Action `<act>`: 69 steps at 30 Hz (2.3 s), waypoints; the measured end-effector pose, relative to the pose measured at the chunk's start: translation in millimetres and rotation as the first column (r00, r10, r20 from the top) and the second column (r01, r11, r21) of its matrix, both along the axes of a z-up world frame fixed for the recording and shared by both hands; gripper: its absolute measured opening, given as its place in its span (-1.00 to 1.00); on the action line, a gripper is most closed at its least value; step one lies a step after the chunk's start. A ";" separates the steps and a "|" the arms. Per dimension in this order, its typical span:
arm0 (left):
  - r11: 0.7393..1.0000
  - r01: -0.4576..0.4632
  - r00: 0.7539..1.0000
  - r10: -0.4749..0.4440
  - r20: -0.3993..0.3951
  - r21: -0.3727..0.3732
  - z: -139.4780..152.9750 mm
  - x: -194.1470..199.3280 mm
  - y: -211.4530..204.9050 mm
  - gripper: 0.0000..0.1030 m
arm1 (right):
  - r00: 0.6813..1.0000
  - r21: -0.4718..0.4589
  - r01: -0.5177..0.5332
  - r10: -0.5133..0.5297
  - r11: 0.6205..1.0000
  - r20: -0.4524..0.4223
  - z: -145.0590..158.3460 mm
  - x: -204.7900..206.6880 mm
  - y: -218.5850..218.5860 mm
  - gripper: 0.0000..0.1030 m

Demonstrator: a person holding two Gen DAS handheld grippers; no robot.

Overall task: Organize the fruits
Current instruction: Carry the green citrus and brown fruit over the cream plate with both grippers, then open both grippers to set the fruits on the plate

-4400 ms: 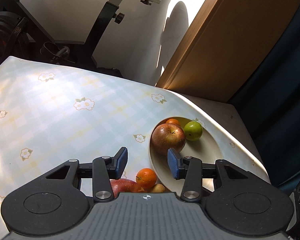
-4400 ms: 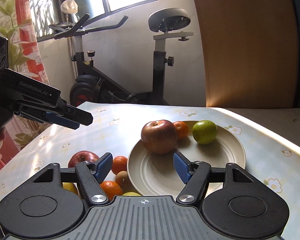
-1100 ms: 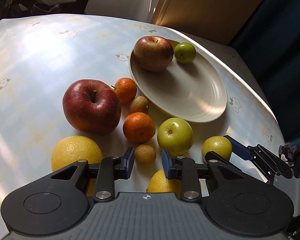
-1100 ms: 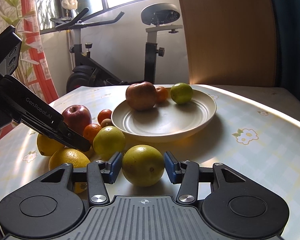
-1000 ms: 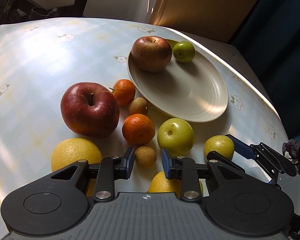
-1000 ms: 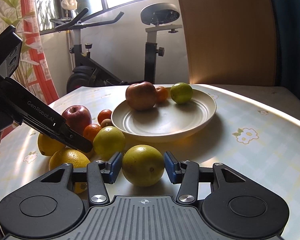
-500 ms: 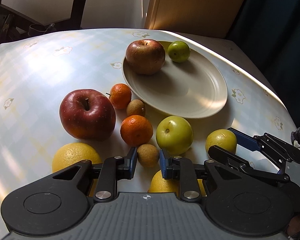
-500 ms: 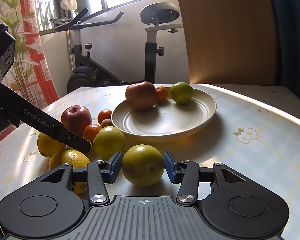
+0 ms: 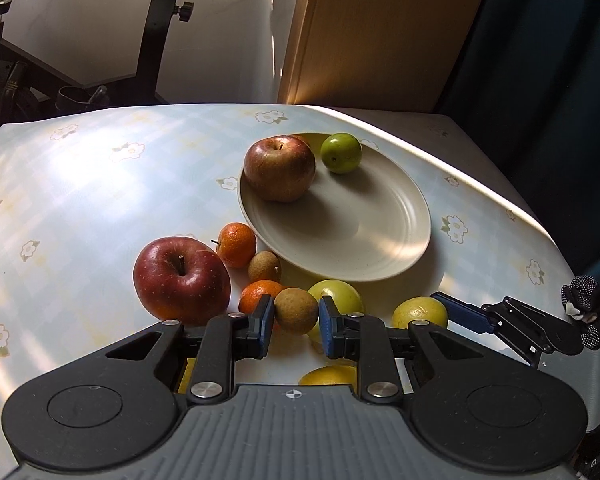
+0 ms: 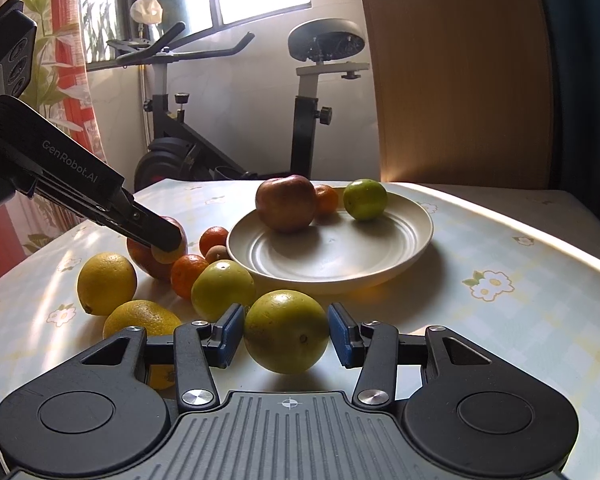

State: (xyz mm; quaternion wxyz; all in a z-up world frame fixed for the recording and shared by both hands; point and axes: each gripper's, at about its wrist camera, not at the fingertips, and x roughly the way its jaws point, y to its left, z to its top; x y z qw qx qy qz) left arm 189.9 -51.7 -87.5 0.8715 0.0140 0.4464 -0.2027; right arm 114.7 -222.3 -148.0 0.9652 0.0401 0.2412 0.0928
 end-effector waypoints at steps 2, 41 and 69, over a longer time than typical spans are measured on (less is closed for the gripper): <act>1.000 0.005 1.000 -0.005 0.006 -0.014 4.4 1.2 -0.5 -0.50 | 1.000 0.018 0.010 -0.010 1.000 -0.005 1.7 0.6 -3.0 -0.17; 0.997 0.029 0.999 -0.026 -0.036 0.074 -39.6 109.1 -33.0 -0.50 | 0.994 -0.132 -0.004 -0.010 0.991 -0.109 13.4 179.3 -58.6 -0.17; 0.998 -0.029 1.000 0.029 -0.001 -0.055 17.2 60.9 33.3 -0.17 | 0.998 0.026 0.053 -0.052 0.998 -0.041 52.2 86.0 -48.9 -0.01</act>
